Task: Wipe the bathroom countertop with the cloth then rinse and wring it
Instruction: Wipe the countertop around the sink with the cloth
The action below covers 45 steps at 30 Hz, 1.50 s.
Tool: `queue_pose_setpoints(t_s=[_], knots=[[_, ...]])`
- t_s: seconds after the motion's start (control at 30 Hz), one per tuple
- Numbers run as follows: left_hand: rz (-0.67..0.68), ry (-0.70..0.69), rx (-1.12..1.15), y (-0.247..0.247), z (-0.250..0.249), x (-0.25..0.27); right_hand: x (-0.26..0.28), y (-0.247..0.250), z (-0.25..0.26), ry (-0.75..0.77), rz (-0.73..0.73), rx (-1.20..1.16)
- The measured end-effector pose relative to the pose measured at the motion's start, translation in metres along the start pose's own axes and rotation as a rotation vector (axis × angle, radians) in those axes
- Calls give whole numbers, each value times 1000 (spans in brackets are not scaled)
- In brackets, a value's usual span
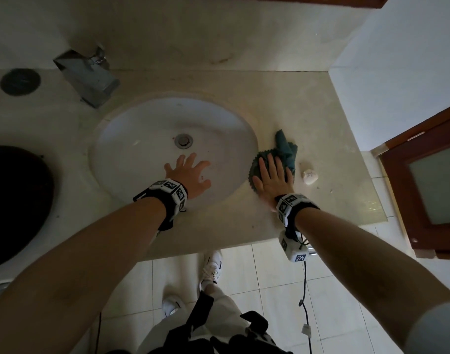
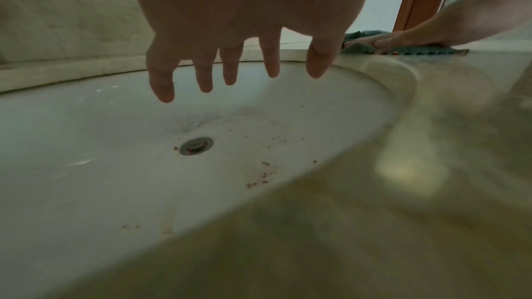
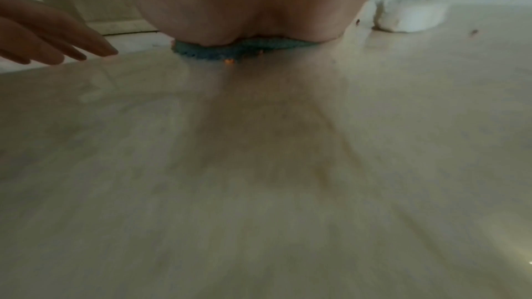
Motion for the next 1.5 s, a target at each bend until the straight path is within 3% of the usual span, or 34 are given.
queue_pose_setpoints(t_s=[0.3, 0.6, 0.77, 1.1, 1.5], knots=[[-18, -43, -14, -23, 9, 51, 79, -34, 22, -59, -56, 7], [-58, -34, 3, -18, 17, 69, 127, -47, 80, -82, 0, -27], [-73, -53, 8, -8, 9, 60, 113, -42, 70, -27, 19, 12], [-52, 12, -11, 0, 20, 27, 29, -11, 19, -21, 65, 7], [-62, 35, 31, 14, 23, 12, 9, 0, 35, 19, 26, 26]])
Point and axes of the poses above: each hand's wrist, its own x-axis away from the middle knuckle, its own y-axis out of the back of the hand, z = x × y, the point moved 6 cm from there along -x, towards the middle knuckle, and after that the axes turned 11 degrees about x, right-handed, at the moved point
